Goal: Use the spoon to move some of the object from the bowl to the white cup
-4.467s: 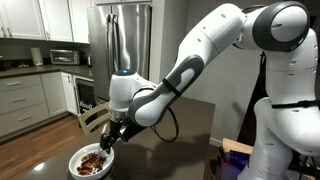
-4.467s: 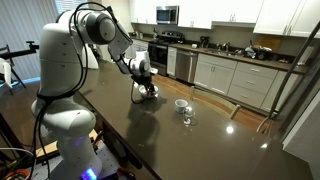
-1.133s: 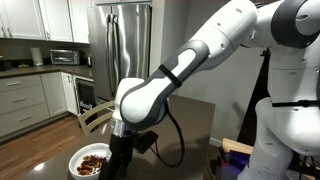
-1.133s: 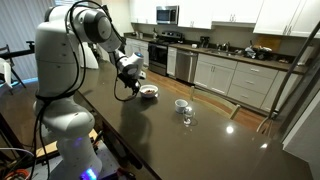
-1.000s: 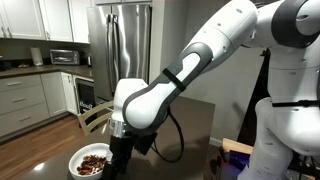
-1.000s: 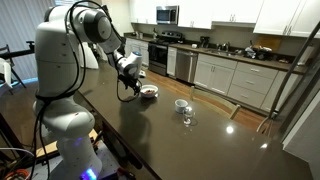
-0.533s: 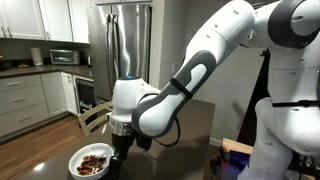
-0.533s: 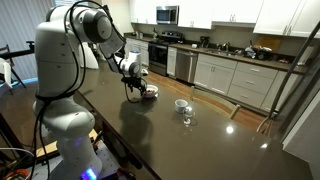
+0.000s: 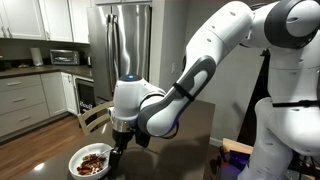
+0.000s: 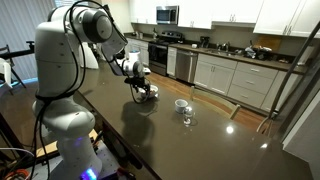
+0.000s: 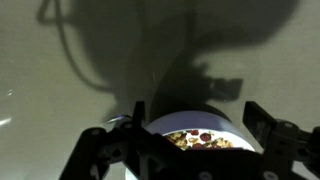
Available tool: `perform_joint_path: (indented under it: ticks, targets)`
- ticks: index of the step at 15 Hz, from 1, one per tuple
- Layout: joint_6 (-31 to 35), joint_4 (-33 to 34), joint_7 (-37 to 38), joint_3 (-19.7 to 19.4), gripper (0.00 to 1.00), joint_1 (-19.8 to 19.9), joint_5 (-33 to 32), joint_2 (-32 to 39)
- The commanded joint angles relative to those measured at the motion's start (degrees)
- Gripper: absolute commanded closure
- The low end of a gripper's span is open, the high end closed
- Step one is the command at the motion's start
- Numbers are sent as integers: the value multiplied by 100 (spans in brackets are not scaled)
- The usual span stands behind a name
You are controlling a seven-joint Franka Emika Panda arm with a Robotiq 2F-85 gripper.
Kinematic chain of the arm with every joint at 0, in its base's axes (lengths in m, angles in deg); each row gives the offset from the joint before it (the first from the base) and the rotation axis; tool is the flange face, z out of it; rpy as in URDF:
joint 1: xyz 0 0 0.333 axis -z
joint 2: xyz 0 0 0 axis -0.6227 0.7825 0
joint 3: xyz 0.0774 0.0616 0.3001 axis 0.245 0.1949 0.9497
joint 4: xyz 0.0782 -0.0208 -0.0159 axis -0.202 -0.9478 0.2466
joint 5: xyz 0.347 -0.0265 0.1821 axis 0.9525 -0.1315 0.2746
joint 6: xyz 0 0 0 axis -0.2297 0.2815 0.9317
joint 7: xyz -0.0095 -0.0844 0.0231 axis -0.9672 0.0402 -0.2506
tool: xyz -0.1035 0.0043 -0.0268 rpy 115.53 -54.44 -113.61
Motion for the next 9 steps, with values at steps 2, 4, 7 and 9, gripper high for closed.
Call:
perform_joint_path:
  ticks: [2,4,7,9]
  targets:
    - [353,-21,753,-266,0,-196,-561,84]
    - [414,-6,984,-357,0,-254,-723,135]
    - [494,8,1308,-512,0,-363,-967,224]
    - [539,14,1646,-671,0,-465,-1166,275]
